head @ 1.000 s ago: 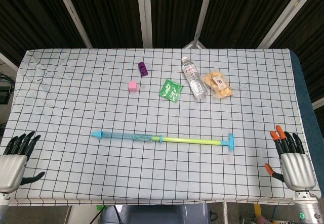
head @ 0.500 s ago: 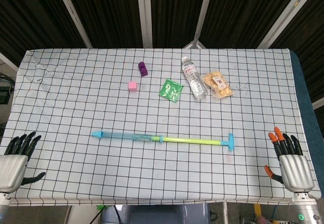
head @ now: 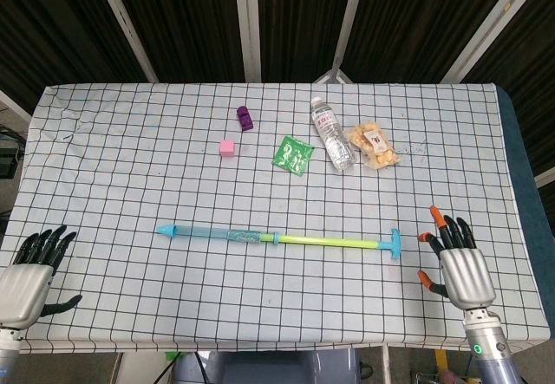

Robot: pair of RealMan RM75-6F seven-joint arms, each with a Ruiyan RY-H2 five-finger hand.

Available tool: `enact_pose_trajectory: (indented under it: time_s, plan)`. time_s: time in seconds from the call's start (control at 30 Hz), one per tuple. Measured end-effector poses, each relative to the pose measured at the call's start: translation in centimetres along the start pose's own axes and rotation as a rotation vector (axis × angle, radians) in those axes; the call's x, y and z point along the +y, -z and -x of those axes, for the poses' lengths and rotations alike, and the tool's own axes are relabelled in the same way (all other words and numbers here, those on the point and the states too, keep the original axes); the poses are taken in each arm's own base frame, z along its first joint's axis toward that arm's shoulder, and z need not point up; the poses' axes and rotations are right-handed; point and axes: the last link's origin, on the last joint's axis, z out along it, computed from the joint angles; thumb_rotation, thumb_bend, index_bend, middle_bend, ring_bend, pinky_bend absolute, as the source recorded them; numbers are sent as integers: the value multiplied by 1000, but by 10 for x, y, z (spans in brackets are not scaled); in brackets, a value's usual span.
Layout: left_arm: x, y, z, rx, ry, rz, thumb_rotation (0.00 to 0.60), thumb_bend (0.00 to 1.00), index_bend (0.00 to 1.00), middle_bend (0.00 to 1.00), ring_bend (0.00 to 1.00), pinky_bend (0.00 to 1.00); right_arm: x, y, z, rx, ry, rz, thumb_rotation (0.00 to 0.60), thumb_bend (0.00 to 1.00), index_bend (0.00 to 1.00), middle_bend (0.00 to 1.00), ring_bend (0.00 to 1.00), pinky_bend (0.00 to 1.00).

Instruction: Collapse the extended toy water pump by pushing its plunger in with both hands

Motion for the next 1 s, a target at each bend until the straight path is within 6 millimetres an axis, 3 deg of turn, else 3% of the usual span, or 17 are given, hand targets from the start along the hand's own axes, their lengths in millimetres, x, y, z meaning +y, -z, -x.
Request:
enact_pose_trajectory:
  time_s: [0.37,0.63,1.0]
  plan:
    - [-1,-1,0,-6,14,4,600,45,0,0,0,0,-47,-46,35,-59,24,4,600,272,454,102,0,0]
    - [0,-2,0,-15,20,11,600,45,0,0,0,0,-57,-67,58,-97,46,44,600,272,456,107,0,0]
    - [1,-3,0,-23,29,10,600,45,0,0,0,0,-67,-78,76,-128,58,70,600,271,456,111,0,0]
